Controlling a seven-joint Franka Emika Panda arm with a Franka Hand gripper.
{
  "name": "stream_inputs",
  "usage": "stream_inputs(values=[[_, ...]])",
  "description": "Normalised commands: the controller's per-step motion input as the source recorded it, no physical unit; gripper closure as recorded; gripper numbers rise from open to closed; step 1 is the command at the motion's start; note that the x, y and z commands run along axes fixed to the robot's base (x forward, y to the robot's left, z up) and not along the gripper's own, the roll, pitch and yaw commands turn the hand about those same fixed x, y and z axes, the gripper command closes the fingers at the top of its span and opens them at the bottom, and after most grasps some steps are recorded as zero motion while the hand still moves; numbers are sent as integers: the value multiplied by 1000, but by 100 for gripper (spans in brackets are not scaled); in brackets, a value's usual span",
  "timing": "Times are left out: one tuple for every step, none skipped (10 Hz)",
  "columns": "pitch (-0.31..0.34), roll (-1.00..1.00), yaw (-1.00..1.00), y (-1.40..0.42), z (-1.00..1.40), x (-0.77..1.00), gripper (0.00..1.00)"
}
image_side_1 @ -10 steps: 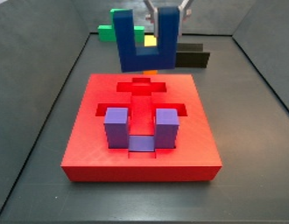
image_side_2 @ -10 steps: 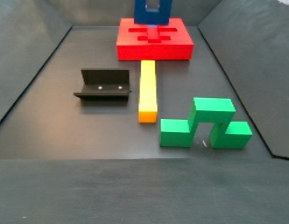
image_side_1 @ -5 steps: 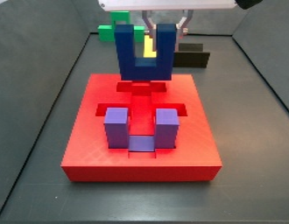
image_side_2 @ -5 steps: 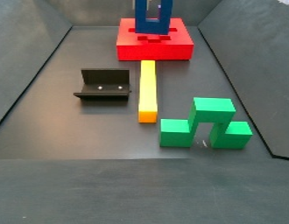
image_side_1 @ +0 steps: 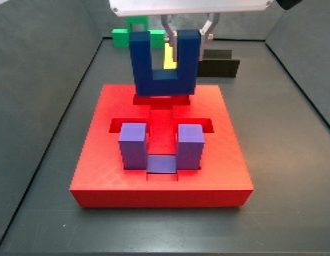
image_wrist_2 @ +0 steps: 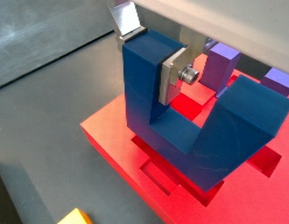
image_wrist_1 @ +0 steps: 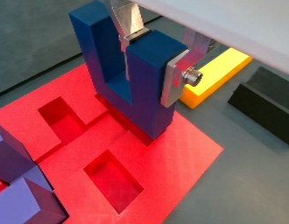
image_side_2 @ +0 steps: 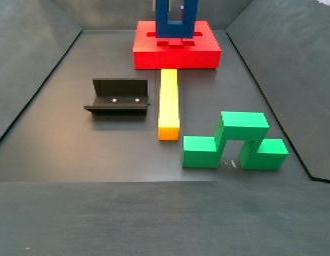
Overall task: Pick up the blue object. Move up. Place the blue object on the fixture. Regrasp the blue object. Move to above the board. Insert the blue object.
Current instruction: Insert the blue object.
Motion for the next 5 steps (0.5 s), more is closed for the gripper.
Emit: stream_inputs(values=[[0,-143,77,31,-169,0,100],[0,-107,0,40,-166,0,100],[43,-39,-86,37,-71,29,100],[60,-31,-180,49,-14,11,100],[27,-66,-171,54,-77,0,100]])
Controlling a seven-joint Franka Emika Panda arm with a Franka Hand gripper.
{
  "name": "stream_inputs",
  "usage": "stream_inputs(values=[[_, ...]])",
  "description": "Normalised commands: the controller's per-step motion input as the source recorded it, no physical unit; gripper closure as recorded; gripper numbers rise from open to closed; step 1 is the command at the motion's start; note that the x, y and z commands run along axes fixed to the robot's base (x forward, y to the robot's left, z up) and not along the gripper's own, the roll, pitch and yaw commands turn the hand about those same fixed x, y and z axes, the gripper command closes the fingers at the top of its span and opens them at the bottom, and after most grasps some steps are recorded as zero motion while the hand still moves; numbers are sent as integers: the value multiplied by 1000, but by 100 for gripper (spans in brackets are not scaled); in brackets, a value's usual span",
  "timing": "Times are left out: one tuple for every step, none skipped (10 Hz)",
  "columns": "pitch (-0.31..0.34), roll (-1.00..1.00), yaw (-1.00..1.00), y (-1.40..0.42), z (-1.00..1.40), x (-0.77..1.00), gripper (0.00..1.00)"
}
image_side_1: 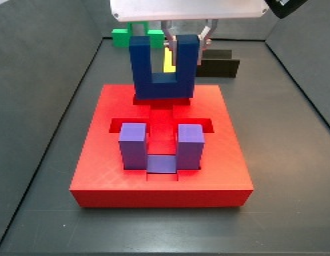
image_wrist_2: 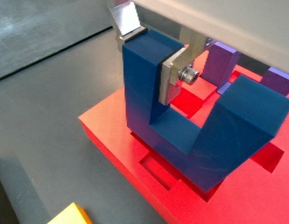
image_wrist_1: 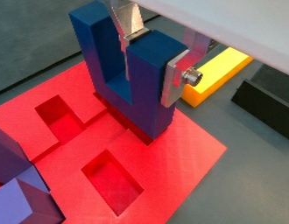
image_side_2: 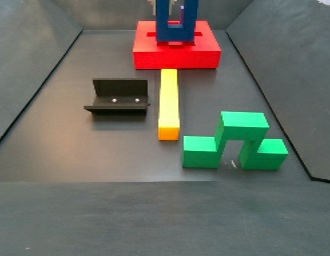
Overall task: Pick up the blue object. Move up. Place the blue object on the fixture. Regrasp the blue object. Move to above the board. Insert the blue object.
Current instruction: Insert the blue object.
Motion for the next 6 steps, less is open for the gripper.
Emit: stream_inputs(values=[[0,-100,-126,17,-114,-3,100],[0,-136,-71,0,-109,-11,100],[0,-130,0,0,-109,0,100],[0,-114,0,0,-97,0,100],[0,-114,0,0,-94,-31,100],[0,-117,0,0,-60,-191,100]])
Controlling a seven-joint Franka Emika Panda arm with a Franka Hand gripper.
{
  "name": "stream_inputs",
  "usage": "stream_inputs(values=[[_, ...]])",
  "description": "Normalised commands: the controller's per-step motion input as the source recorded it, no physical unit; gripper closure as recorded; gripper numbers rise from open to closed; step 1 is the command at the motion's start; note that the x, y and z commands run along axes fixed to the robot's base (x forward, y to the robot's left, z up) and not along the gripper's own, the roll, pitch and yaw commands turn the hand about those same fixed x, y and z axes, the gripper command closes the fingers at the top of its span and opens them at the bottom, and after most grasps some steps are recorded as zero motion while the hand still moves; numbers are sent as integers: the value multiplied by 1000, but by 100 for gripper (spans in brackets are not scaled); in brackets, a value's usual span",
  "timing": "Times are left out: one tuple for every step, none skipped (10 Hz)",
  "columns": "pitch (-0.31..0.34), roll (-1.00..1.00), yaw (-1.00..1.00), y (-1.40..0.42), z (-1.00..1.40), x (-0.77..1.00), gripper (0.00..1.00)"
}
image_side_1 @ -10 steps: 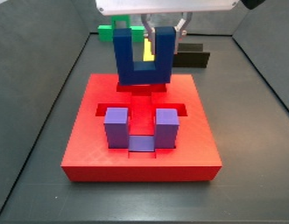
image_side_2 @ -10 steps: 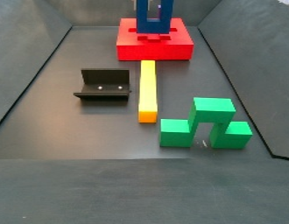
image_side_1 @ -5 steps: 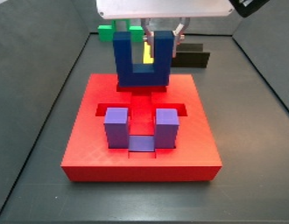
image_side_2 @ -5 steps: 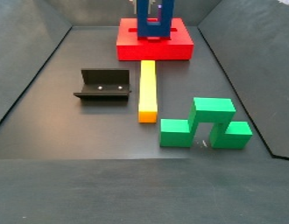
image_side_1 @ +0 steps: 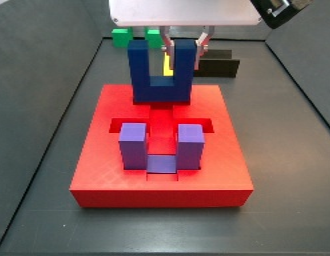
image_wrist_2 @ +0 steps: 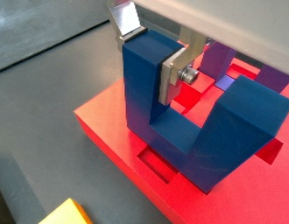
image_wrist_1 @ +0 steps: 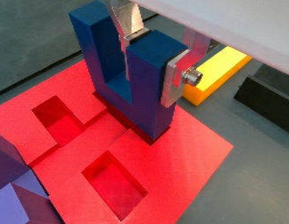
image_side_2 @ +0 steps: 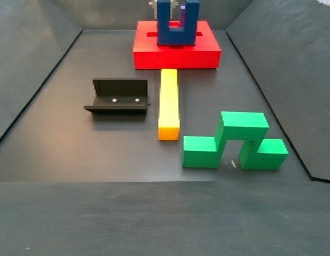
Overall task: Pick up the blue object. Move up. Place the blue object on the fixture. Regrasp the blue object. Move to above the board. Insert the blue object.
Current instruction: Insert the blue object.
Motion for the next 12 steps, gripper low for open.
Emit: stream_inputs(values=[[0,-97,3,-40,-6,-231,100],[0,-73,3,-69,-9,-217,100],[0,-83,0,0,-60,-183,100],[0,-86,0,0,-54,-17,100],[19,-30,0,0,-109,106,100],[54,0,0,0,-157,220,100],[77,0,0,0,-137,269,100],[84,0,-9,0,-97,277,100],[77,0,-31,0,-74,220,100],[59,0,-60,0,-126,117,100],[27,0,-63,0,-174,6,100],[13,0,-66,0,-217,0,100]])
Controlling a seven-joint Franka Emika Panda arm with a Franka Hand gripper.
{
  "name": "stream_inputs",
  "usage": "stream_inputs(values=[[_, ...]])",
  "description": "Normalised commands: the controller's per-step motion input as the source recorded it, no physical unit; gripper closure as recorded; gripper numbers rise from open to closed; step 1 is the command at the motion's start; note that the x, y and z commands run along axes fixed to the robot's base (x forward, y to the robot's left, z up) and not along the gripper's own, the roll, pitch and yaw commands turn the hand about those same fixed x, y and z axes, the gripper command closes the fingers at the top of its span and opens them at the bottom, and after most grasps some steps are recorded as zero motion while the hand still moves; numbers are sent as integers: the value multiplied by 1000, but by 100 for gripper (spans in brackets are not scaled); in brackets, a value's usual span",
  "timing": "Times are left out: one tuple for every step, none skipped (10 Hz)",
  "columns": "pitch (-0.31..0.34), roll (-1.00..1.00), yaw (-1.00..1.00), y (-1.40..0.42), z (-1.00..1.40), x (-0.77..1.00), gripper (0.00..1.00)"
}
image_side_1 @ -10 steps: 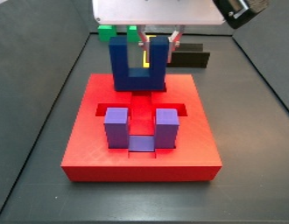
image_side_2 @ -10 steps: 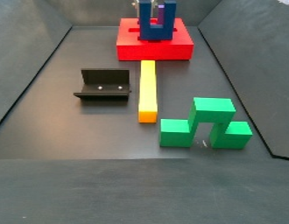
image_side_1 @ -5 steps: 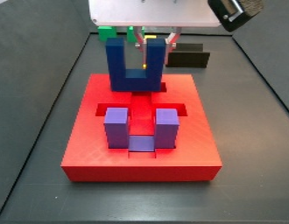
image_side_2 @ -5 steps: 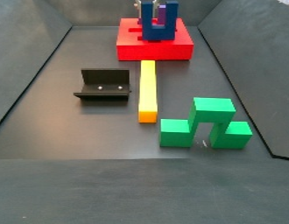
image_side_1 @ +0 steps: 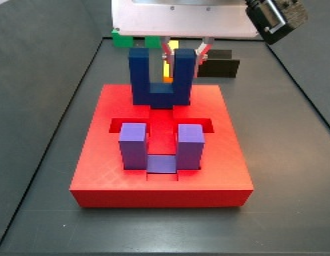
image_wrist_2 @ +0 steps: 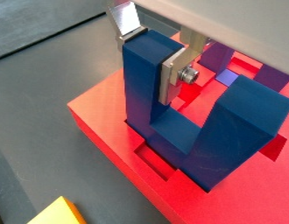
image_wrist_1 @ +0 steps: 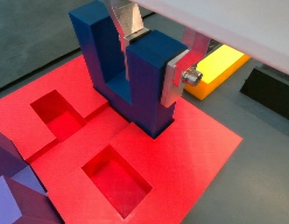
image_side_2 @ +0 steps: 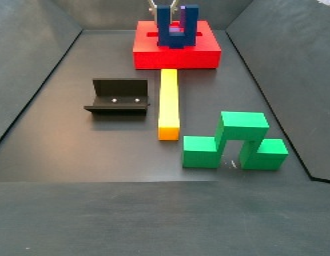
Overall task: Pick up the blue object. Move up. Place the blue object on the fixture. Regrasp the blue object. Move to above the board. Insert the blue object.
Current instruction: Insert the blue object.
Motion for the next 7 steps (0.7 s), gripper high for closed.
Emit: stream_inputs(values=[[34,-4,-54,0,-326,49,100],[57,-3,-46,0,-543,117,100],[39,-50,-29,0,-723,91,100],[56,-26,-23,3,-743,109,100],[57,0,-17,11,-523,74,100],[-19,0,0,0,0,0,100],[0,0,0,0,0,0,100]])
